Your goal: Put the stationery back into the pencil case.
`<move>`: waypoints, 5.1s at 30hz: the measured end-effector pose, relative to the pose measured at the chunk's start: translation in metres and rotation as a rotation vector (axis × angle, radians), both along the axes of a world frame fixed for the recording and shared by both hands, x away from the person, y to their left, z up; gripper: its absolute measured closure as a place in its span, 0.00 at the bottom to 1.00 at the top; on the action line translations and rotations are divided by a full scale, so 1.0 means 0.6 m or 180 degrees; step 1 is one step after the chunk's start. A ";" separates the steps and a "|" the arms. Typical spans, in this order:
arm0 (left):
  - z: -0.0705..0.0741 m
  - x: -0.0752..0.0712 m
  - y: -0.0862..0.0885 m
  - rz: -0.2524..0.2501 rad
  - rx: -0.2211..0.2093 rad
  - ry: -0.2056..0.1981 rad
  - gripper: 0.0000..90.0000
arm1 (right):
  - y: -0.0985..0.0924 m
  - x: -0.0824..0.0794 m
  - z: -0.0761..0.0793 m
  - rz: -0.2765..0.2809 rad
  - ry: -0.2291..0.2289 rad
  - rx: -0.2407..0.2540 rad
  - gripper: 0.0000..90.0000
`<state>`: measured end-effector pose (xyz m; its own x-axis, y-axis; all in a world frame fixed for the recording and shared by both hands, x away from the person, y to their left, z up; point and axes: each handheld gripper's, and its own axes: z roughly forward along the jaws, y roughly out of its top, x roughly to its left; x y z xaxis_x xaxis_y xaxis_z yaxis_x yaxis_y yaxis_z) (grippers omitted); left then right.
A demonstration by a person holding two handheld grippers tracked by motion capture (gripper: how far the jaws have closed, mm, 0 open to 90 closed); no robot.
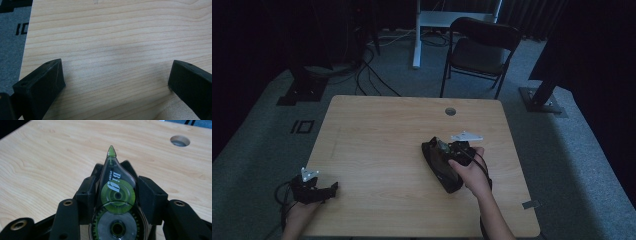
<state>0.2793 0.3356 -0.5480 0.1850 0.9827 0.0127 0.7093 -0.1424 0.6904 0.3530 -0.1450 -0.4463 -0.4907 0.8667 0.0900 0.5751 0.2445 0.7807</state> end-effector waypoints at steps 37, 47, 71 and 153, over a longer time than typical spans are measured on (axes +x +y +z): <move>0.000 0.000 0.000 0.0000 0.0000 0.0000 0.01 | 0.040 0.035 -0.063 -0.0001 0.0537 -0.0382 0.56; 0.000 0.000 0.000 0.0000 0.0000 0.0000 0.01 | 0.041 0.043 -0.071 -0.0041 0.0623 -0.0436 0.56; 0.000 0.000 0.000 0.0000 0.0000 -0.0001 0.01 | 0.051 0.060 -0.081 -0.0066 0.0889 -0.0595 0.55; 0.000 0.000 0.000 0.0001 -0.0001 -0.0004 0.01 | -0.161 -0.053 -0.049 -0.0179 0.0055 0.0082 0.24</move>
